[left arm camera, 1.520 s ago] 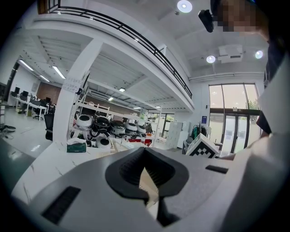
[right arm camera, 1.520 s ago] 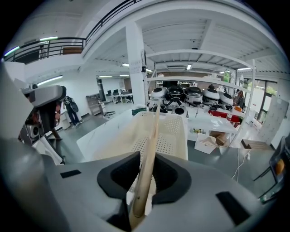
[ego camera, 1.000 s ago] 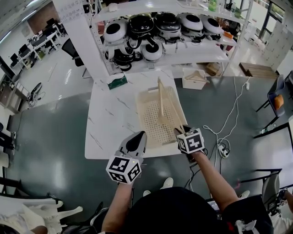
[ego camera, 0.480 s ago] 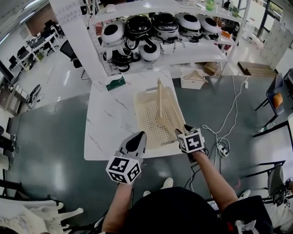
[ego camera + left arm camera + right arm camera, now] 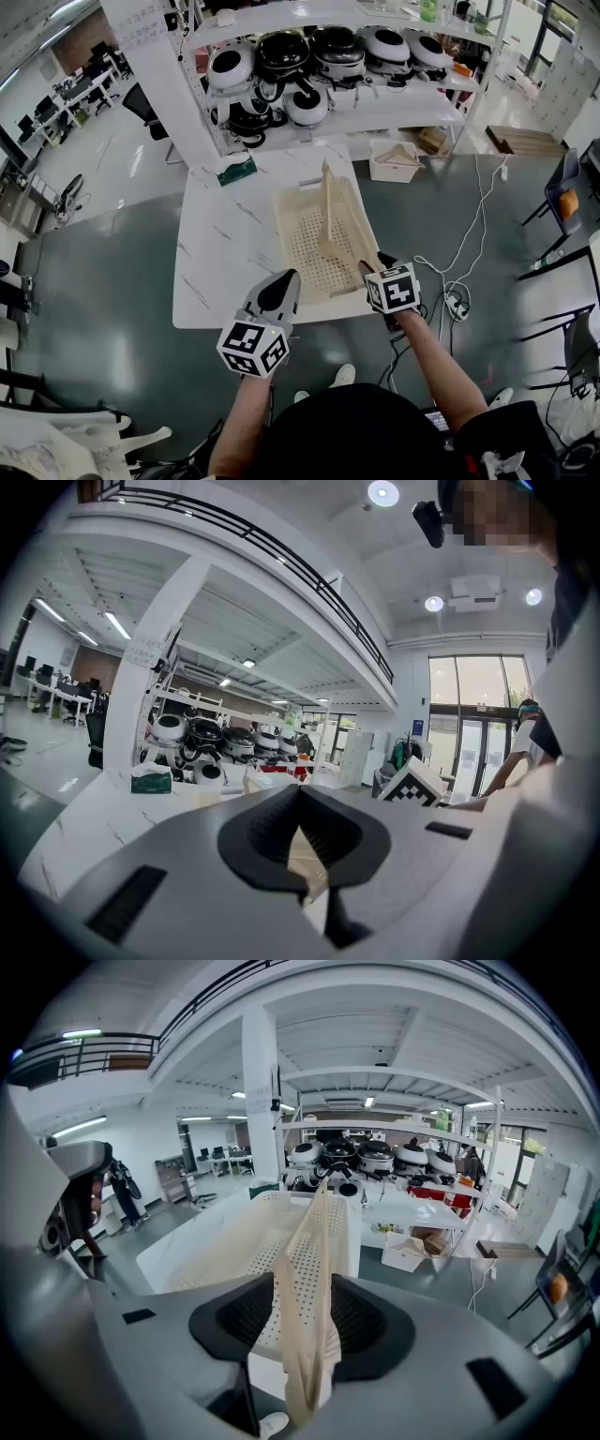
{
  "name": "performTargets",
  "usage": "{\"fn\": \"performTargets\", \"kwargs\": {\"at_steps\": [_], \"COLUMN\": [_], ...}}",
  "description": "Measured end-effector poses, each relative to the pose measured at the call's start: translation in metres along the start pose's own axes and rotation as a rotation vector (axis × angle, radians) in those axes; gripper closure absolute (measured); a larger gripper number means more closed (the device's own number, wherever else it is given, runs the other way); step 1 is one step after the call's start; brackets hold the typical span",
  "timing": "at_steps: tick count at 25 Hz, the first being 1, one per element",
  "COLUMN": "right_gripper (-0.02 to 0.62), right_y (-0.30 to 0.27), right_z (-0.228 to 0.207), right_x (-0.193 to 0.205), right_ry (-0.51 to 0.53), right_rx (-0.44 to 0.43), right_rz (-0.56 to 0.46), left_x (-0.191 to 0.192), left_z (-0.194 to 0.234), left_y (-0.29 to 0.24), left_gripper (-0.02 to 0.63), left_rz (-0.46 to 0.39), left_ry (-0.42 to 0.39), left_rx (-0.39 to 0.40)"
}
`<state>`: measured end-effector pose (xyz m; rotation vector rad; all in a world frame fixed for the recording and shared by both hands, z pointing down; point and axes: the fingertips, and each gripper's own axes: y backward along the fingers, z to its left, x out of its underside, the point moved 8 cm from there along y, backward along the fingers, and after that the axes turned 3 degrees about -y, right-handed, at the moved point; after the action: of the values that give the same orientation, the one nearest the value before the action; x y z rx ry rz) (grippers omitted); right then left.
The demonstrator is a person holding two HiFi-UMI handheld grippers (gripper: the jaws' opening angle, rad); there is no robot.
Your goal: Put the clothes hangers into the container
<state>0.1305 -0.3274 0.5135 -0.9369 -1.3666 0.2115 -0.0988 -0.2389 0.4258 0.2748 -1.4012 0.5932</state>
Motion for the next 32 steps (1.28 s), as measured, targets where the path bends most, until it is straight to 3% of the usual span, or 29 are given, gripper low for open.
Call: {"fn": "performTargets", "kwargs": {"at_steps": [13,24,32], "right_gripper": [0.424,0.545,0.572], "right_y": [0.020,0.045,0.072], "right_z": [0.017,0.047,0.077], "right_x": [-0.008,-0.012,-0.018], "right_ry": [0.022,0.073,0.087], "right_rx": [-0.008,-0.013,-0.008], "right_rz": [-0.044,-0.124,-0.219], "left_x": [-0.004,-0.004,-0.003], "left_z": [-0.005,-0.008,-0.008], "left_y": [0.010,0.032,0.053], "left_gripper": [0.601,0.601,0.601], "left_rz": [-0.003,-0.009,-0.015], "left_ry": [-0.012,-0.022,-0.028], "left_rx": [0.027,0.050,0.071]}}
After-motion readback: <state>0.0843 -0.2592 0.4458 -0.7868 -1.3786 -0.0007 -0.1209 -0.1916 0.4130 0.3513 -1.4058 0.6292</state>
